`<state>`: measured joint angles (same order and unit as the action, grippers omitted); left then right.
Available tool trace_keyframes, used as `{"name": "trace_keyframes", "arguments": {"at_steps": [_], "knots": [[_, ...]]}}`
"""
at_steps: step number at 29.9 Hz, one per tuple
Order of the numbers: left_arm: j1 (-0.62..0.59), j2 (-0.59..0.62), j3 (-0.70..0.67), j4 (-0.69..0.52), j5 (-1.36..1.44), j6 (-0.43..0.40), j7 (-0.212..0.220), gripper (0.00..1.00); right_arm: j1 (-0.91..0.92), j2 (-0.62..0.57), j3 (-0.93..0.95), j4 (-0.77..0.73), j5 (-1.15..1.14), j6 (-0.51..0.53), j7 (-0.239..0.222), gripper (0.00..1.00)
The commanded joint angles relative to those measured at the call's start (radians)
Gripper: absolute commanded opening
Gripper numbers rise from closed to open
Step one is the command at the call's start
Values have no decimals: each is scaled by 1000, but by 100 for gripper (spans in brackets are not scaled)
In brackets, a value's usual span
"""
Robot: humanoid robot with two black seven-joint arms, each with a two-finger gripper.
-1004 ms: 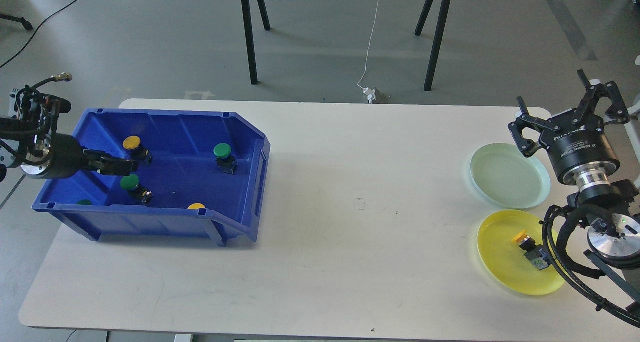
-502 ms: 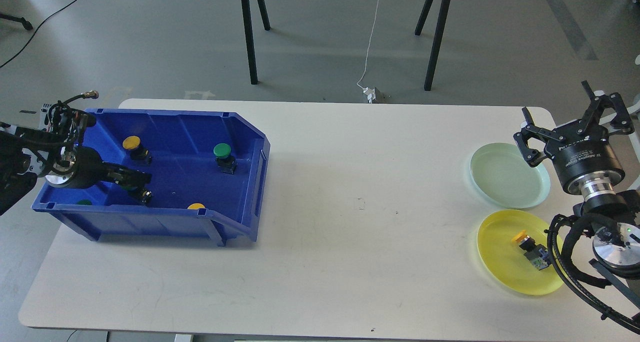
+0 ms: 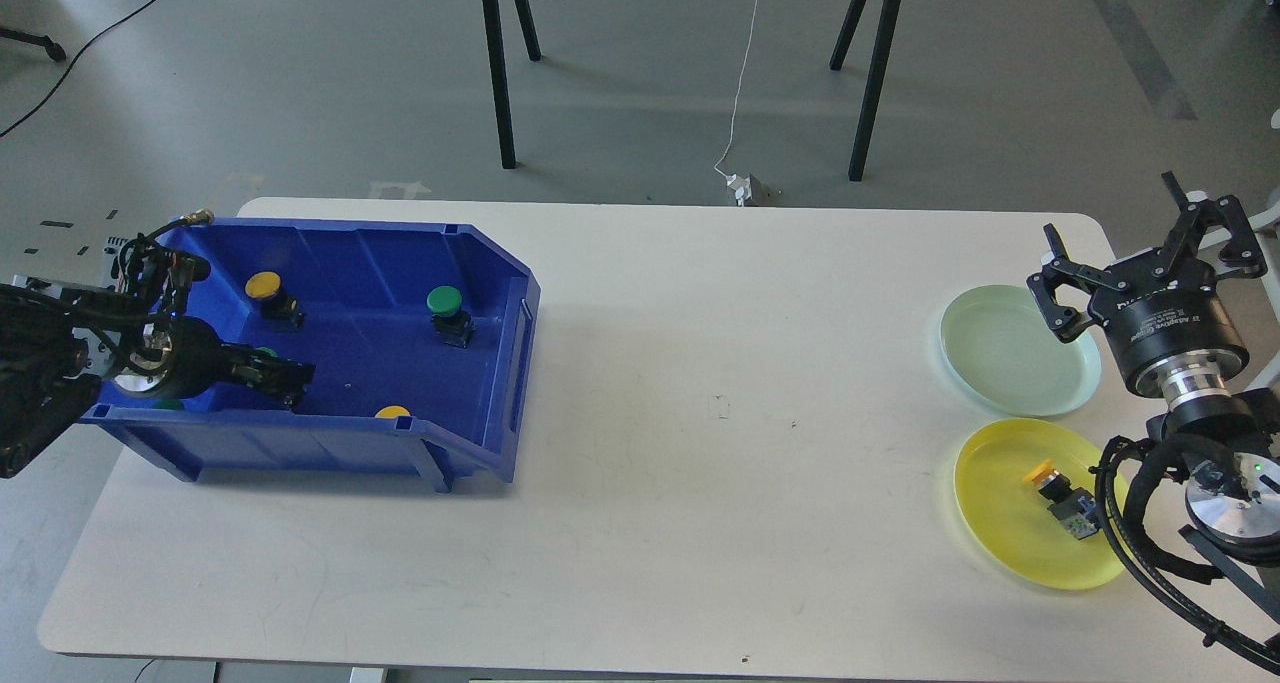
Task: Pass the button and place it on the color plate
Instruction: 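Lower the left gripper into the bin and grasp a green button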
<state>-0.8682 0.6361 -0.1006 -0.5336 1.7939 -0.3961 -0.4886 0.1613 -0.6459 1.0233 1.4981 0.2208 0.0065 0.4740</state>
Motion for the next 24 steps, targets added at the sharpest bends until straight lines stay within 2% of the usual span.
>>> {"name": "trace_keyframes", "arguments": {"at_steps": [1,7,12,20,24], "knots": [[3,-9,1,13,1,10,0,74,-6,0,1,-1,-1,0,0,96],[6,-9,1,26,1,16,0,64,-8,0,1,1,0,0,0,96],[8,-6,39,26,2,19,0,8,-8,0,1,2,0,0,0,96],[-21,7,61,0,-11,40,0,5,-16,0,1,2,0,0,0,96],[-83,95,35,-158,-25,49,0,5,-16,0,1,4,0,0,0,96]]}}
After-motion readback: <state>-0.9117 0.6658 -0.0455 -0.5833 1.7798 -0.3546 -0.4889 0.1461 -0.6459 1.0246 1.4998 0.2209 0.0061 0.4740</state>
